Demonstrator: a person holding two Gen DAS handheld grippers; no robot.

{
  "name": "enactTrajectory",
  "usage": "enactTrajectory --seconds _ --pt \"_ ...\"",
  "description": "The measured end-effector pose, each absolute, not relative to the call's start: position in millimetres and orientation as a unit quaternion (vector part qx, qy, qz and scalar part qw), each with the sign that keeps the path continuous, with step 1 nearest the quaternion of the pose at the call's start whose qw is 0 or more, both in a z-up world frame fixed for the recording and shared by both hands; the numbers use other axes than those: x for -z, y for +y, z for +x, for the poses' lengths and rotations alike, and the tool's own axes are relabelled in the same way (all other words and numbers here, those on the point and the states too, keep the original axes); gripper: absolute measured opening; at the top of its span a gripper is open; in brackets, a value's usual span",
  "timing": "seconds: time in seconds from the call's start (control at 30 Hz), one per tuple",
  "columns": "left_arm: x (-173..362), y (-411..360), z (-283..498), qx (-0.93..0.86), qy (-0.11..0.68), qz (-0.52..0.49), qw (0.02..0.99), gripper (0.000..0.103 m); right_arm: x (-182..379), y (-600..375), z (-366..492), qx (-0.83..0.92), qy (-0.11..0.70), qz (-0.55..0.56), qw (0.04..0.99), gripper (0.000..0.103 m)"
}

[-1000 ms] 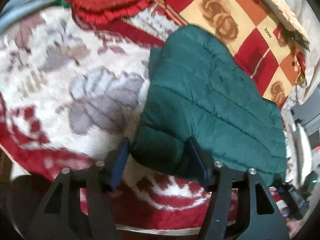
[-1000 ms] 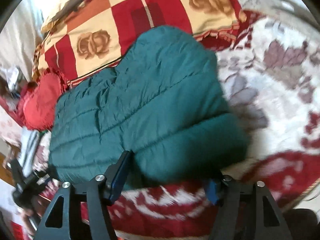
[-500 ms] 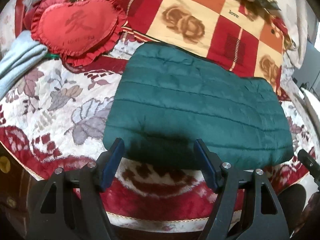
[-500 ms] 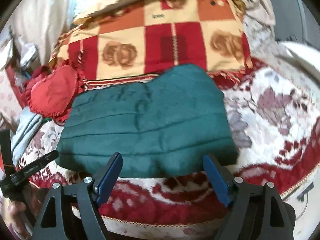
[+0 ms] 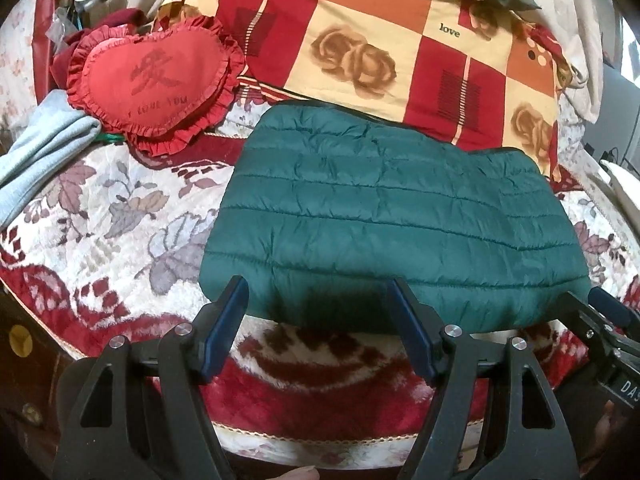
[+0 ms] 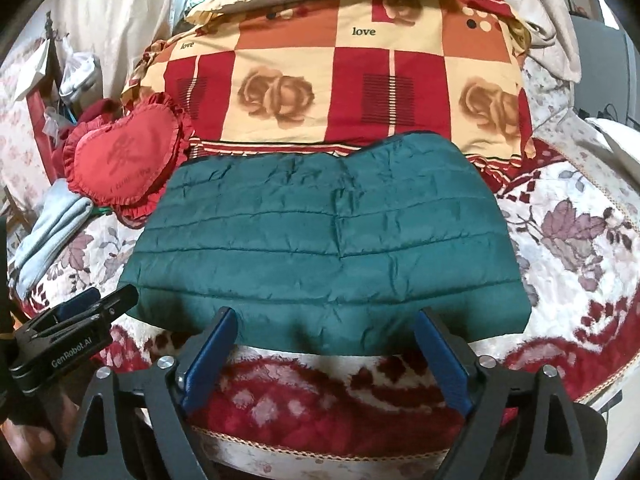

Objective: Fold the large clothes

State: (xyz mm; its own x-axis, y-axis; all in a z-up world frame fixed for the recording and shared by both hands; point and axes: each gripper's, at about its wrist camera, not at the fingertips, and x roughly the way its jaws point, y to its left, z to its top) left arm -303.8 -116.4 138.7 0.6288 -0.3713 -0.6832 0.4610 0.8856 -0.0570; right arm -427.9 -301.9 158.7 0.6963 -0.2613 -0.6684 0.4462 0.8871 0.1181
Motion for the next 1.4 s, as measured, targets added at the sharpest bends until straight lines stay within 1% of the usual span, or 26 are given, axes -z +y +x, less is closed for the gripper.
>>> enactTrajectory --seconds 0.27,1.4 --pt "-136.8 -117.0 -305.1 0.232 0.364 0.065 0.900 0.072 -157.4 -298.1 -422.2 0.203 0.344 0.121 0.909 0.090" --pt "-131.5 -121.0 -307.7 0.234 0.371 0.069 0.896 0.072 -149.4 -298.0 -419.2 0.206 0.359 0.136 0.900 0.095"
